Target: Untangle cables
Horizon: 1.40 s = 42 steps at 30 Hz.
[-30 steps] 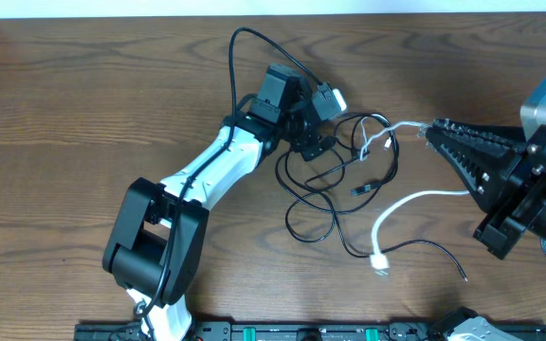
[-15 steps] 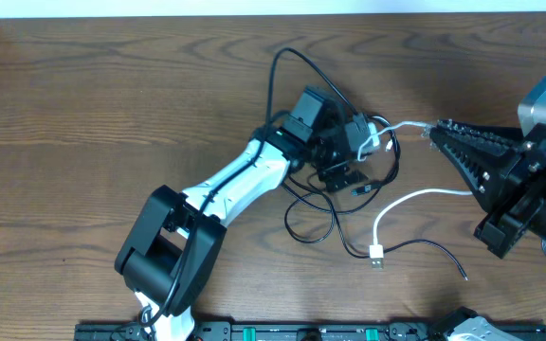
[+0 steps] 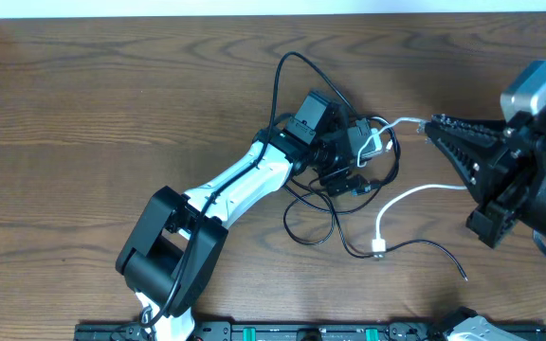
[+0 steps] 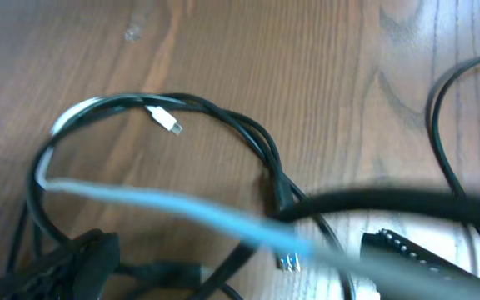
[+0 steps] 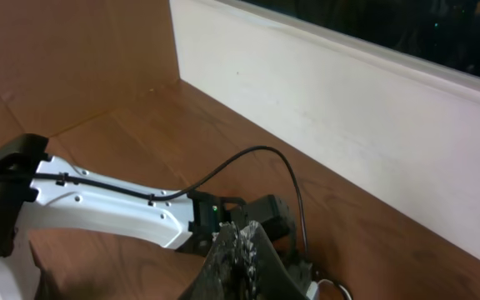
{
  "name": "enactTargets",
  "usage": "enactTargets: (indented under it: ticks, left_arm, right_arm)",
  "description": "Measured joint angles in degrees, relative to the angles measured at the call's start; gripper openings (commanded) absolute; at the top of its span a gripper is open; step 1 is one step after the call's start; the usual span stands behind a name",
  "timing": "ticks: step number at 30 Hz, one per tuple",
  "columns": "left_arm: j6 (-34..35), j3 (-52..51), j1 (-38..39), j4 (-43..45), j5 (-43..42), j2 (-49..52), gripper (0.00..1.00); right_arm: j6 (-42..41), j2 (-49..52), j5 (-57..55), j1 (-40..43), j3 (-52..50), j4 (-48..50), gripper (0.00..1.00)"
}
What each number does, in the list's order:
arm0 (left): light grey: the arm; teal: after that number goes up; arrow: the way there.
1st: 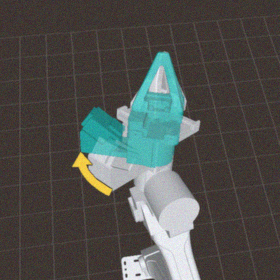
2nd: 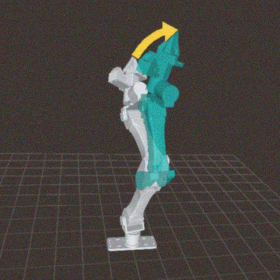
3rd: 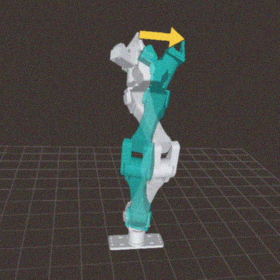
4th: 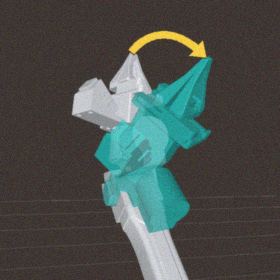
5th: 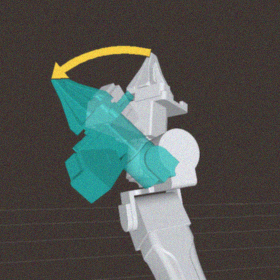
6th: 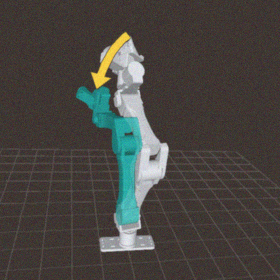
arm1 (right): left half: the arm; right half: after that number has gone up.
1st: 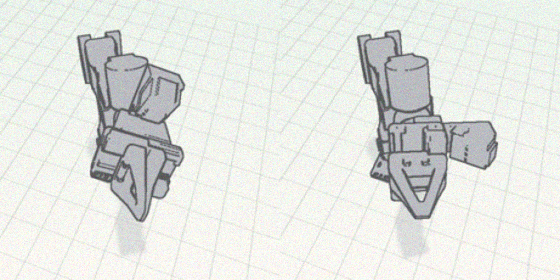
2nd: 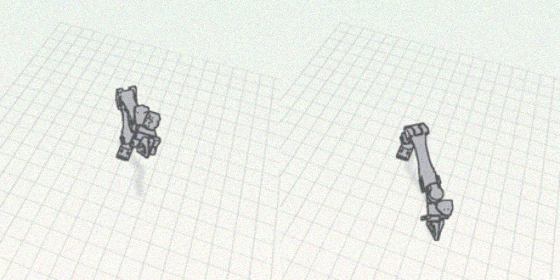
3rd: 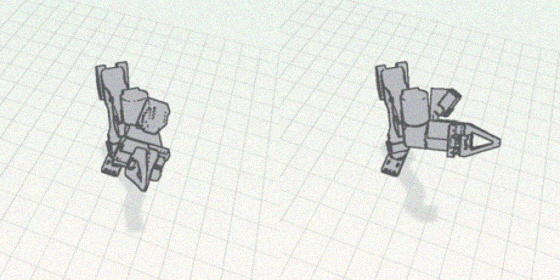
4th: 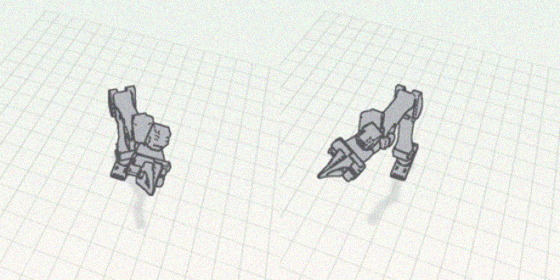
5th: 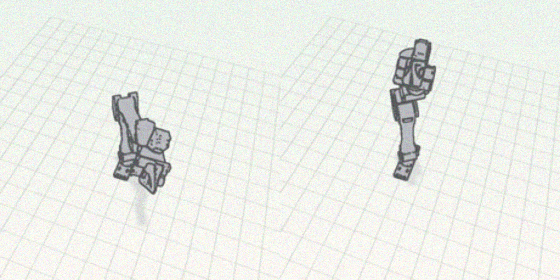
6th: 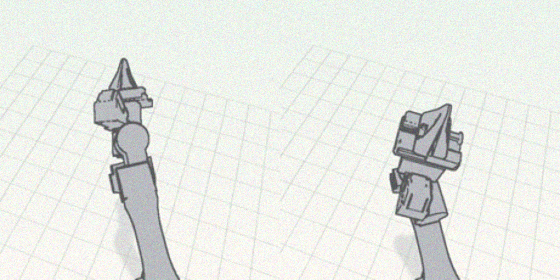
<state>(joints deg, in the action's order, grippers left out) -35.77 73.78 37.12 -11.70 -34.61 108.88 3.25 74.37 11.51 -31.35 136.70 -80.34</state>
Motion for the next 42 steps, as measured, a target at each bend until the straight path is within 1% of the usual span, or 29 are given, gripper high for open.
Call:
enactTargets:
  ticks: [2, 4, 5, 6, 7, 9, 10, 13, 22, 25, 28, 31, 34, 38, 42]
  left_arm:
    - [-0.02, -0.02, 0.02, 1.68, 0.0, 0.0, 0.99]
    - [0.04, -0.04, 0.02, 3.82, 0.0, 0.02, 0.95]
    - [0.11, -0.04, 0.11, 4.96, -0.02, 0.11, 0.91]
    - [0.26, -0.04, 0.2, 6.01, 0.0, 0.26, 0.82]
    - [0.48, -0.04, 0.31, 6.82, 0.02, 0.5, 0.67]
    - [0.37, -0.04, 0.61, 7.82, 0.0, 1.31, 0.22]
    - [0.31, -0.04, 0.76, 7.93, 0.02, 1.7, 0.08]
    - [0.22, -0.04, 1.16, 7.69, 1.07, 2.84, 0.07]
    - [0.17, -0.04, 0.85, 5.95, 8.04, 3.21, 0.07]
    - [0.17, -0.04, 0.17, 5.42, 8.68, 3.21, 0.07]
    - [0.17, -0.04, -0.83, 3.34, 9.35, 3.21, 0.08]
    - [0.2, -0.04, -2.25, 0.52, 10.54, 3.21, 0.07]
    - [-0.11, -0.04, -4.02, -2.75, 11.56, 3.21, 0.08]
    - [-0.26, -0.04, -7.13, -5.86, 12.44, 3.13, 0.08]
    - [-0.26, -0.04, -10.6, -7.54, 12.57, 1.81, 0.07]
  right_arm:
    - [0.0, 0.02, 0.0, 0.0, 0.0, 0.0, 0.01]
    - [-0.02, -0.02, 0.0, 0.0, 0.0, -0.02, 0.01]
    - [-0.02, -0.02, 0.0, 0.0, 0.0, -0.02, 0.01]
    - [-0.02, -0.02, 0.0, 0.0, 0.0, 0.0, 0.01]
    - [0.0, -0.02, 0.0, 0.0, 0.0, -0.02, 0.01]
    - [-0.02, -0.02, 0.0, 0.0, 0.0, -0.04, 0.01]
    - [0.0, -0.02, 0.0, 0.0, 0.0, -0.11, 0.01]
    - [0.0, -0.02, -0.02, 0.0, 0.0, -0.55, 0.01]
    - [0.0, -0.02, -0.31, 0.0, 0.0, -0.9, 0.01]
    - [0.0, -0.02, -1.81, 0.0, 0.0, -1.09, 0.01]
    - [-0.11, -0.02, -5.79, 0.0, 0.0, -1.79, 0.01]
    - [-1.81, -0.02, -13.18, 0.0, 0.0, -2.34, 0.01]
    - [-5.9, -0.02, -24.81, 0.0, 0.0, -3.39, 0.01]
    - [-13.99, 0.0, -43.89, 0.0, 0.0, -6.95, 0.01]
    - [-22.99, -0.02, -59.82, 0.0, 0.0, -12.17, 0.01]
